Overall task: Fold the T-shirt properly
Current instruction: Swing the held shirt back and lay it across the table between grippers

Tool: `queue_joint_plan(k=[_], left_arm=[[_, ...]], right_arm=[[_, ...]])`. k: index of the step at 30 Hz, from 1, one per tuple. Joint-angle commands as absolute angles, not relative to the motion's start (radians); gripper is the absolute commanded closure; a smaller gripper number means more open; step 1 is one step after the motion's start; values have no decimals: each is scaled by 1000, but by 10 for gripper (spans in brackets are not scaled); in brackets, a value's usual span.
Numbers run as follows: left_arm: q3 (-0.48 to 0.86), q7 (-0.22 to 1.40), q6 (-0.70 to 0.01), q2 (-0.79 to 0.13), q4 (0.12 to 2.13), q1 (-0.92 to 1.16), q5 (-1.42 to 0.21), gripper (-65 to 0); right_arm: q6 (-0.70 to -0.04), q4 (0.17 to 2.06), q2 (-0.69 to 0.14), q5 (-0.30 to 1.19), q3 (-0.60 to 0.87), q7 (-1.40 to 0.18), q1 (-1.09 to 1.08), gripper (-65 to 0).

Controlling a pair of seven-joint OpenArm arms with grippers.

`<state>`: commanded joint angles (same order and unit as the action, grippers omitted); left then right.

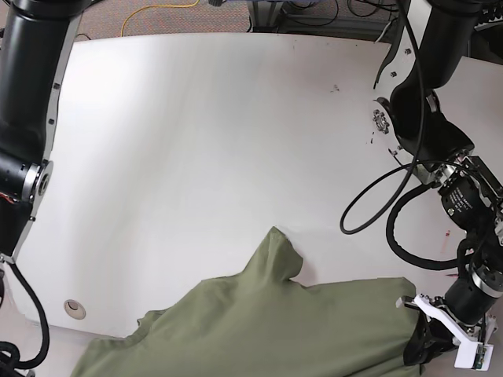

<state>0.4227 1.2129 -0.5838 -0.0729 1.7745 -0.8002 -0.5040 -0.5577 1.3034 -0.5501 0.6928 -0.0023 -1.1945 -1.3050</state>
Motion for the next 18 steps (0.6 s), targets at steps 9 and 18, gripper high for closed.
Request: queue_joint_plan(k=[9, 18], left_arm=[[421, 1234, -584, -85, 1778, -719, -506, 0], [426, 1234, -584, -85, 1781, -463, -512, 0]], right_arm=[[-619, 1317, -581, 694, 2, -1234, -1231, 0], [-627, 1491, -576, 694, 194, -1242, -839, 0]])
